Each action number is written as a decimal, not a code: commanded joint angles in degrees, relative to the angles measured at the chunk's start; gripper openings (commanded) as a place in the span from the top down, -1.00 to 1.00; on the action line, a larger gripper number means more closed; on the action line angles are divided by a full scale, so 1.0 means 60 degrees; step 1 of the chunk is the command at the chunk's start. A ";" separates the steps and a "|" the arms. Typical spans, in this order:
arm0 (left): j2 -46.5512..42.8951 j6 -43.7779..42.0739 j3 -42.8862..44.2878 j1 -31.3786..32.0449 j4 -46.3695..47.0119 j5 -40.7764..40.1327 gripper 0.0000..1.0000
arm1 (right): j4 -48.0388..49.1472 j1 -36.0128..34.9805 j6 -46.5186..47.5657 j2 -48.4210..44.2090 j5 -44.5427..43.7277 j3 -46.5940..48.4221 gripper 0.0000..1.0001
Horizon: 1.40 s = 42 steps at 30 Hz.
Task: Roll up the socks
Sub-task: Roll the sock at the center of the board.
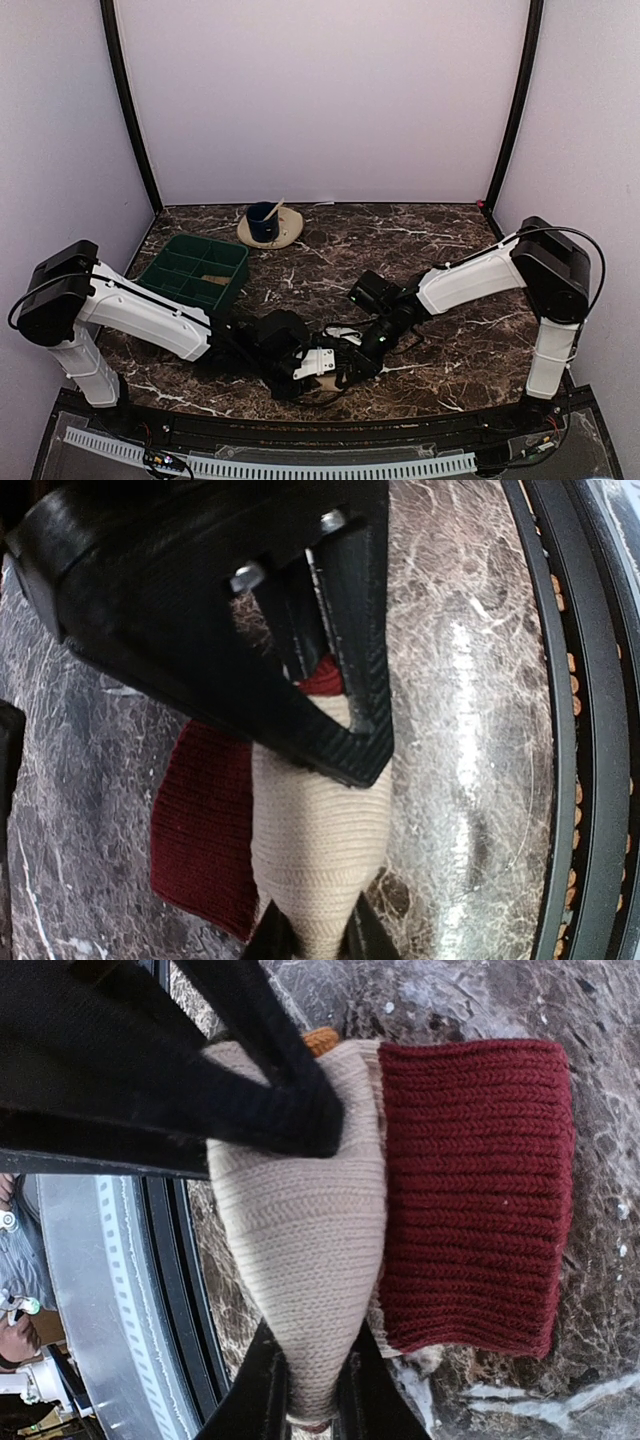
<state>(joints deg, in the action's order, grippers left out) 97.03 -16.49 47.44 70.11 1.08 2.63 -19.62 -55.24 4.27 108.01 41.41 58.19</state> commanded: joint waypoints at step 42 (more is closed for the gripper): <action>0.1924 0.0596 0.1727 -0.2015 -0.3519 0.5059 1.00 | 0.2533 0.0782 -0.2674 -0.2356 -0.1724 -0.2480 0.13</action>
<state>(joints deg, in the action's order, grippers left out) 105.10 -12.86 57.95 58.83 -10.52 28.42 -7.62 -51.16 -9.74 97.12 35.86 44.69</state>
